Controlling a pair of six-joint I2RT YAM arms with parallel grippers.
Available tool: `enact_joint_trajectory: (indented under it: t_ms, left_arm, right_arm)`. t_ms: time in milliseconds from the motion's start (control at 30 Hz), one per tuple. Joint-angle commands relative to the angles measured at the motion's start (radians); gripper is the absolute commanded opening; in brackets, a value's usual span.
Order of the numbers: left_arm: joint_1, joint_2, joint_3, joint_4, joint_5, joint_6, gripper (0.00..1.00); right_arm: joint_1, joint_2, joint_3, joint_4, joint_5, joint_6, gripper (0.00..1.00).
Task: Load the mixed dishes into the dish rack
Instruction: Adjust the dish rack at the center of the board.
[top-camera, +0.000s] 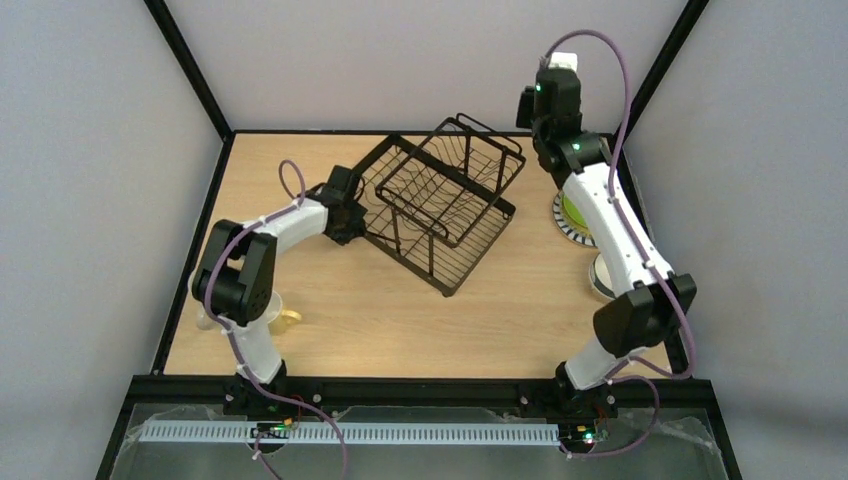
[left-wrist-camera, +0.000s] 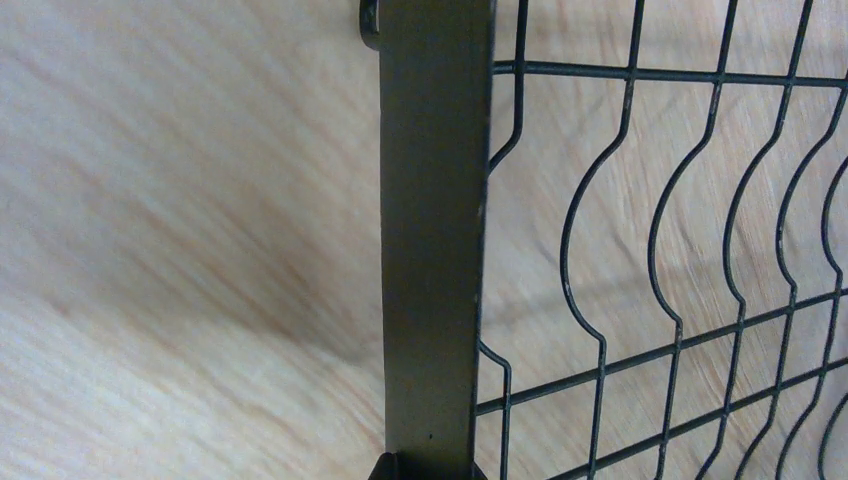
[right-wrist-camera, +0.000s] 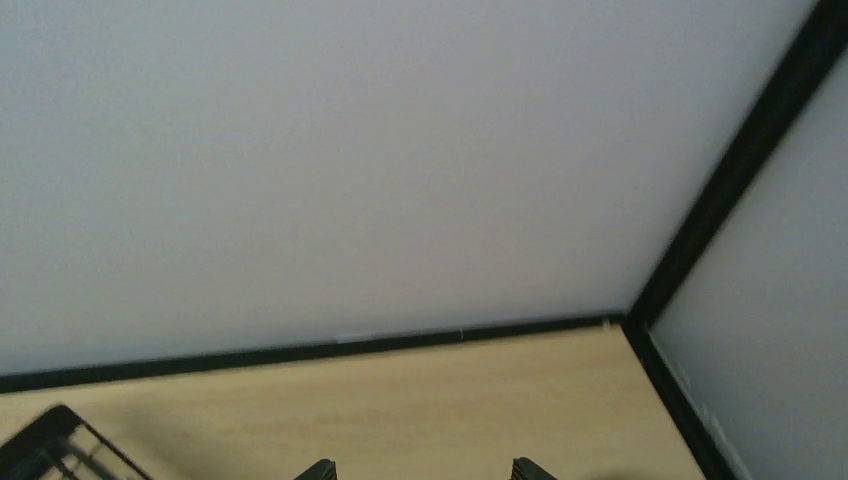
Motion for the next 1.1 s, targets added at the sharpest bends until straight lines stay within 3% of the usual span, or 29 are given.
enact_joint_trajectory:
  t_ms: [0, 300, 600, 1067]
  left_arm:
    - [-0.039, -0.077, -0.124, 0.15, 0.157, -0.253, 0.02]
    - [-0.047, -0.194, -0.249, 0.206, 0.094, -0.384, 0.02]
    - [-0.09, -0.262, -0.326, 0.226, 0.056, -0.485, 0.02]
    - [-0.25, -0.235, -0.333, 0.343, -0.074, -0.739, 0.02]
  right_arm:
    - [0.001, -0.126, -0.192, -0.062, 0.081, 0.198, 1.0]
    - [0.002, -0.371, -0.54, -0.073, 0.082, 0.351, 1.0]
    - [0.002, -0.434, -0.752, -0.11, -0.19, 0.516, 1.0]
    - [0.027, -0.593, -0.856, -0.206, -0.37, 0.411, 0.98]
